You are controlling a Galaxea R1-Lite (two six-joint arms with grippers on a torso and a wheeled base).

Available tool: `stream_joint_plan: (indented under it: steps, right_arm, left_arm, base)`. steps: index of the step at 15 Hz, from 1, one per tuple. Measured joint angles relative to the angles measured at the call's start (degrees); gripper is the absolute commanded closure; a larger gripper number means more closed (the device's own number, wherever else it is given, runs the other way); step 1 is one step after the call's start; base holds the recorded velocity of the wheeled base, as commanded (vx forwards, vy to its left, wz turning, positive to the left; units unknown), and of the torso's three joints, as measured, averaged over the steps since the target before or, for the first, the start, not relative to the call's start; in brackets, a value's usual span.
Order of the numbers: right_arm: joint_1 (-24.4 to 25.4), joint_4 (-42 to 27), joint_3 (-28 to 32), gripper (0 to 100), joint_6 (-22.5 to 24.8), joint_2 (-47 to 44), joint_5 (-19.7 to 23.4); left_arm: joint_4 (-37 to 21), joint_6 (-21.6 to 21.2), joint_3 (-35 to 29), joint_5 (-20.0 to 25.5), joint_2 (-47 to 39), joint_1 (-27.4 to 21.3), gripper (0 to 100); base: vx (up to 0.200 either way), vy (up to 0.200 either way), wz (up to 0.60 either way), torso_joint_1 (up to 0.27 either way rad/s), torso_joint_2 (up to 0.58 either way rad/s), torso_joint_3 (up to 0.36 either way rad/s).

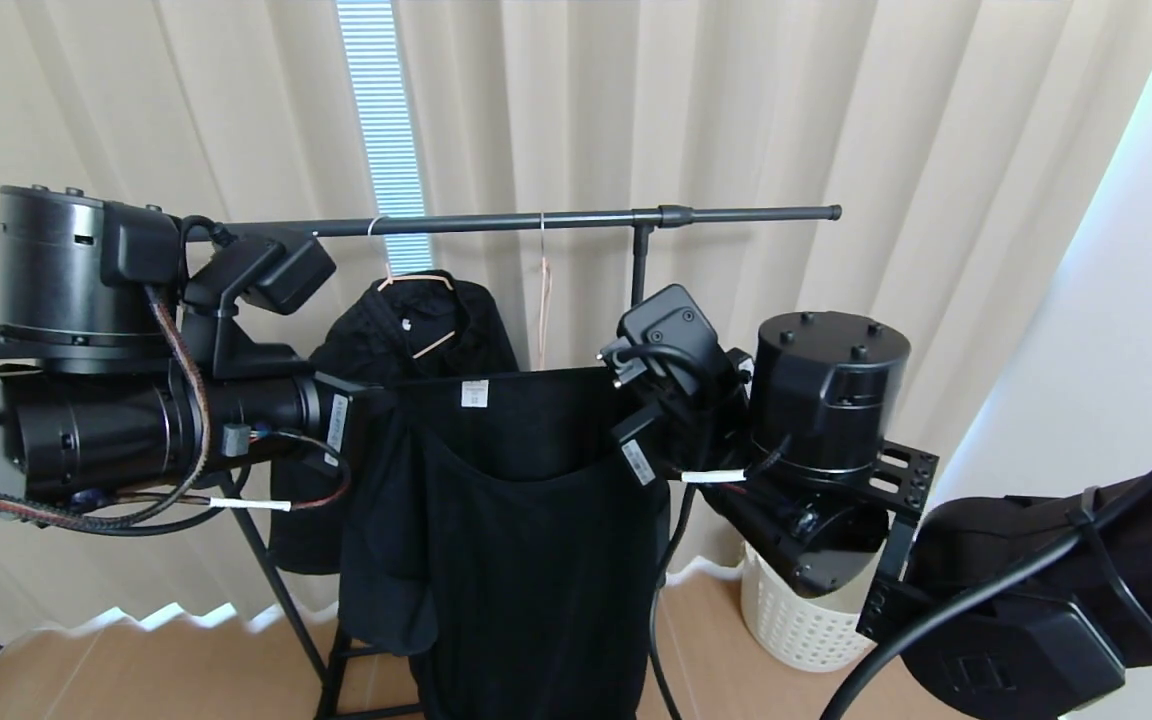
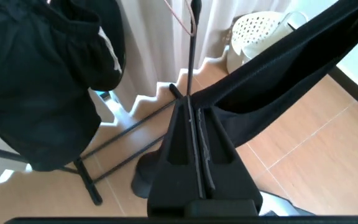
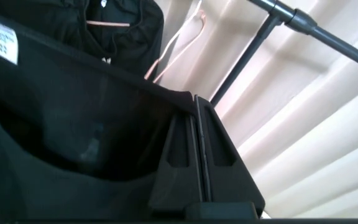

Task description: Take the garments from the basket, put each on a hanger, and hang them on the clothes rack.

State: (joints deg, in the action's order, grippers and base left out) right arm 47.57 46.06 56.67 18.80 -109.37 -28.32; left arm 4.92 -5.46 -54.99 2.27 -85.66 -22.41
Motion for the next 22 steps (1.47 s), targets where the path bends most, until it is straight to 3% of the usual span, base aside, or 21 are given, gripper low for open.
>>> stream_joint_plan:
  steps: [4,6,8,10,14,18,22]
  right_arm:
    - [-0.38,-8.62,4.49,100,-0.02,0.28,1.17]
    - [0.17,-16.49,4.33,100,-0.11,2.43,2.97]
    - [3.45,-25.94,4.12,100,-0.79,5.92,4.78]
    - [7.8,-29.89,4.46,100,-2.95,8.5,5.22]
    - [14.45,-30.51,8.57,100,-12.4,8.52,5.44]
    - [17.01,-30.56,14.65,100,-21.83,3.5,5.47]
    - [18.47,-31.09,20.66,100,-28.84,-1.45,5.46]
  left_arm:
    - [-0.11,-1.73,-1.43,0.55,0.55,0.66,100]
    - [-0.06,-4.46,-3.02,4.9,0.13,1.77,100]
    - [0.09,-5.57,-5.62,8.73,-0.94,3.15,100]
    - [0.33,-6.06,-8.87,11.52,-2.54,3.78,100]
    - [0.51,-7.09,-12.95,17.71,-5.38,2.84,100]
    - [4.86,-6.85,-13.89,20.31,-8.3,0.89,100]
    - [7.17,-5.49,-14.08,28.29,-10.59,0.22,100]
  base:
    - [0.0,0.0,0.0,0.0,0.0,0.0]
    - [0.0,0.0,0.0,0.0,0.0,0.0]
    - [0.0,0.0,0.0,0.0,0.0,0.0]
    - [0.0,0.0,0.0,0.0,0.0,0.0]
    - [0.0,0.0,0.0,0.0,0.0,0.0]
    - [0.0,0.0,0.0,0.0,0.0,0.0]
    - [0.0,0.0,0.0,0.0,0.0,0.0]
